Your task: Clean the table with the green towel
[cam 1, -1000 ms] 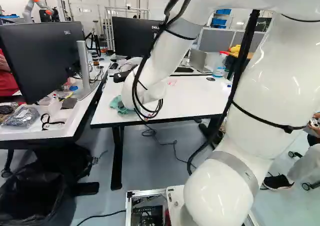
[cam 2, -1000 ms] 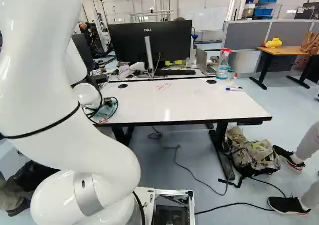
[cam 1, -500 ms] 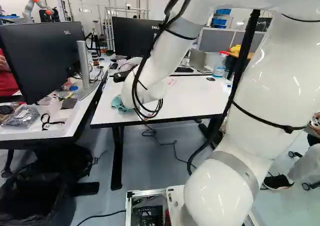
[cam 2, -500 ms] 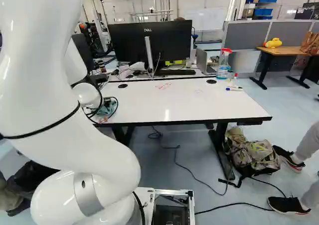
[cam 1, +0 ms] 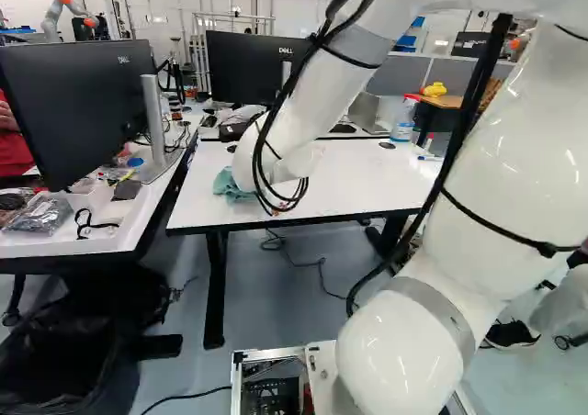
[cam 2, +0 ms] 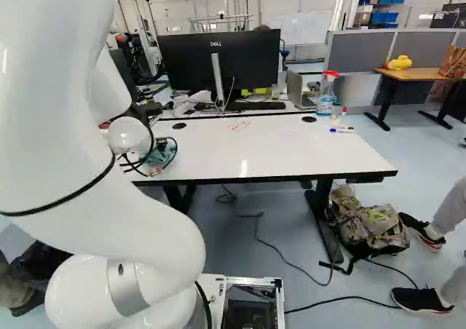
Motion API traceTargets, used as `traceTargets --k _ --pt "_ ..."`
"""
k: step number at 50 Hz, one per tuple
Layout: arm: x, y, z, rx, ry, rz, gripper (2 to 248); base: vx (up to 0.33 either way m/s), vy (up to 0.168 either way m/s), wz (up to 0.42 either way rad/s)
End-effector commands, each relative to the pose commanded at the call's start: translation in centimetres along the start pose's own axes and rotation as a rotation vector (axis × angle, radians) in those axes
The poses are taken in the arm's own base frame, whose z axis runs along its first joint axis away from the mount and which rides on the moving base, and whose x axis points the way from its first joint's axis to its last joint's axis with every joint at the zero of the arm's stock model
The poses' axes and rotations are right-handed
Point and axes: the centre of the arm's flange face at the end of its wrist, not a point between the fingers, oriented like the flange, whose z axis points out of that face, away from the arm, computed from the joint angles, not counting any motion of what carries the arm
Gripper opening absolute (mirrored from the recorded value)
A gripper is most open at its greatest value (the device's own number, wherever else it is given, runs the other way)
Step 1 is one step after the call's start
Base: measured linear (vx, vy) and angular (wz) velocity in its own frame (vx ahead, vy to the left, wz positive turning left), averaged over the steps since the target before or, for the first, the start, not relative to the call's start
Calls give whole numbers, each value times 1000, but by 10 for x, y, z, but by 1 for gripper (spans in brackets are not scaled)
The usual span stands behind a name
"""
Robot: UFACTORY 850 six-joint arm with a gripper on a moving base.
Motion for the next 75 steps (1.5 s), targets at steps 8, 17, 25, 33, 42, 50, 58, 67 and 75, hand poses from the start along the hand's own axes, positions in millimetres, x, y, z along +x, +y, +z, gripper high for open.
traceTargets --k 8,17,25,33,42,50,58,67,75 --pt "6 13 -7 -27 21 20 61 0 0 0" --pt "12 28 -14 -57 45 41 61 0 0 0" --pt "18 41 -20 -84 66 59 61 0 0 0" --pt "25 54 -25 -112 87 77 61 0 0 0" --pt "32 69 -31 -143 109 96 61 0 0 0" --pt "39 82 -36 -170 129 112 61 0 0 0" --pt "46 95 -41 -198 149 128 61 0 0 0" --pt "55 110 -46 -228 170 144 61 0 0 0" --pt "60 123 -48 -255 181 159 61 0 0 0"
